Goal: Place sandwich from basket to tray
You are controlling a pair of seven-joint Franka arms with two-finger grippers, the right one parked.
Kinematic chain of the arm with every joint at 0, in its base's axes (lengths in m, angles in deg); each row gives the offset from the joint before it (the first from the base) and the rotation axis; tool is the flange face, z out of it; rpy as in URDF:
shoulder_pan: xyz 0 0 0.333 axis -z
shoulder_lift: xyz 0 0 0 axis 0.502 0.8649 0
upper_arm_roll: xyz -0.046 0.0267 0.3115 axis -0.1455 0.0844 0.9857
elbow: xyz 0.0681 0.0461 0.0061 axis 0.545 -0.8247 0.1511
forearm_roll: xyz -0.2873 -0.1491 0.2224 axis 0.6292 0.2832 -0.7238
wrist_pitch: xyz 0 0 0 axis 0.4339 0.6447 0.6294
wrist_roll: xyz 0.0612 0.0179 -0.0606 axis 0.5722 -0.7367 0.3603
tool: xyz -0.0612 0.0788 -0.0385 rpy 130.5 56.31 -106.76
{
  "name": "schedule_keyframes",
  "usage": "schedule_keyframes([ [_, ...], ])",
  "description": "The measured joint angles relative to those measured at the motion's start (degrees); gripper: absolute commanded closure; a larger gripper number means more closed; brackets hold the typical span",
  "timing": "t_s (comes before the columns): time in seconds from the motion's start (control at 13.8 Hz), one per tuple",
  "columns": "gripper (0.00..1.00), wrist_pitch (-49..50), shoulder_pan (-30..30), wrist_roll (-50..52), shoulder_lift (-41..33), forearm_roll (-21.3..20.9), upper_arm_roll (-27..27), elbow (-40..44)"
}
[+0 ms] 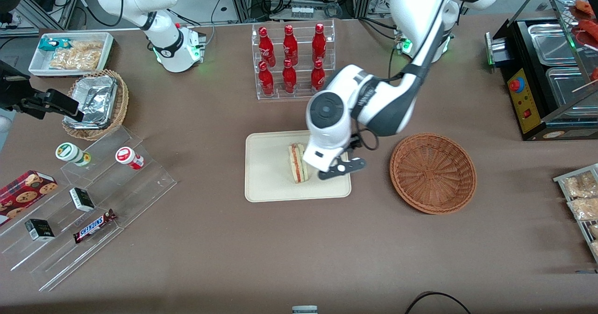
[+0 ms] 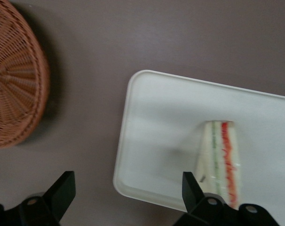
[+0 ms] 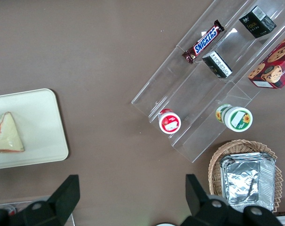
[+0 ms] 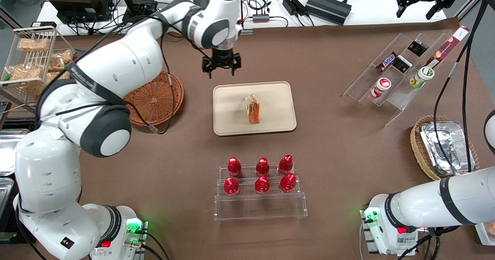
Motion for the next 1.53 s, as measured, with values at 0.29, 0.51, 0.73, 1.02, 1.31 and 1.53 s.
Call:
schedule_keyframes([
  [0.29,0.00,0.08,-8.17,-13.55,-8.15,0.01,0.24,-9.14],
  [0.51,0.00,1.36,-13.04,-21.70,-13.80,0.03,0.29,-14.11],
  [0.73,0.00,3.17,-17.54,-28.00,-18.35,0.04,0.09,-17.00],
  [1.02,0.00,8.41,-26.62,-36.12,-24.22,0.04,-4.03,-18.67],
  [1.31,0.00,11.40,-33.90,-43.12,-29.50,0.02,-6.53,-18.79],
  [1.53,0.00,14.14,-36.70,-46.43,-31.82,0.01,-6.44,-18.35],
])
